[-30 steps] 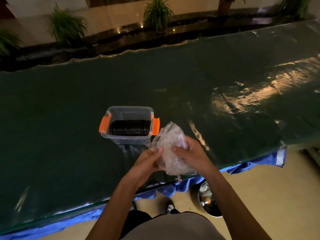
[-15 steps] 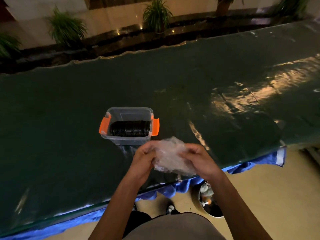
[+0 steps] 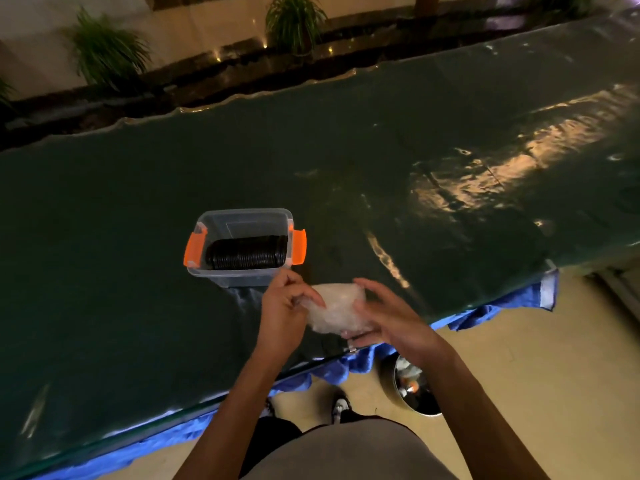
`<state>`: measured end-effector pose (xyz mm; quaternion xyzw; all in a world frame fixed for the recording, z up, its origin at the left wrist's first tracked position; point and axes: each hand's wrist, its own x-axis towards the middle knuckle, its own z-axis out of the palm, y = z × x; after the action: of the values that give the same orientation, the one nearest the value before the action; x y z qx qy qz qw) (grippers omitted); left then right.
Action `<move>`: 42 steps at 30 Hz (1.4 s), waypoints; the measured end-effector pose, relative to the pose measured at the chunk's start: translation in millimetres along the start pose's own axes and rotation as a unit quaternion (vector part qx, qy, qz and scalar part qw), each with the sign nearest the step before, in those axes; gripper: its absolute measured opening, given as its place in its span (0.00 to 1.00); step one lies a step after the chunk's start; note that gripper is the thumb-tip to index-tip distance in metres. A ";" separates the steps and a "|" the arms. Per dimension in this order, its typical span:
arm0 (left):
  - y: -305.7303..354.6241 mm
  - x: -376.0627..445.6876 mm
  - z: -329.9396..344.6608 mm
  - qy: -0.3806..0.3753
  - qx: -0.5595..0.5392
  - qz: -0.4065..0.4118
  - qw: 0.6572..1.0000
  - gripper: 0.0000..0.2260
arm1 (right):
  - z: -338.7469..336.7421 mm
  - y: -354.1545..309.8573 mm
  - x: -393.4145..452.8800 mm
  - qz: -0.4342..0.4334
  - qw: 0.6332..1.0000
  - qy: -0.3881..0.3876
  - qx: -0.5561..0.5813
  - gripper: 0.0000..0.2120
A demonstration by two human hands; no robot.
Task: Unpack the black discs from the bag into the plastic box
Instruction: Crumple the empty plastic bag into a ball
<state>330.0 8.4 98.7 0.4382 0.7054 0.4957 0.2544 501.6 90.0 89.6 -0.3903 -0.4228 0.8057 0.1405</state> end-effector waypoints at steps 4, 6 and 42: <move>-1.4 -3.8 6.0 -0.147 0.047 -0.009 0.988 0.19 | -3.0 4.3 -5.6 -0.041 0.991 0.120 -0.035 0.24; -2.7 -6.1 6.3 -0.291 0.007 -0.078 0.953 0.15 | -13.3 5.1 -8.3 -0.069 0.978 0.185 -0.074 0.22; -135.1 -57.0 271.9 -0.348 0.106 0.084 0.928 0.14 | -150.1 230.5 -26.2 -0.010 0.893 0.418 0.164 0.12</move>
<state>524.0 71.5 -133.3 0.6648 0.5819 0.2543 0.3933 654.9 22.2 -130.1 -0.6585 -0.1902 0.6244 0.3746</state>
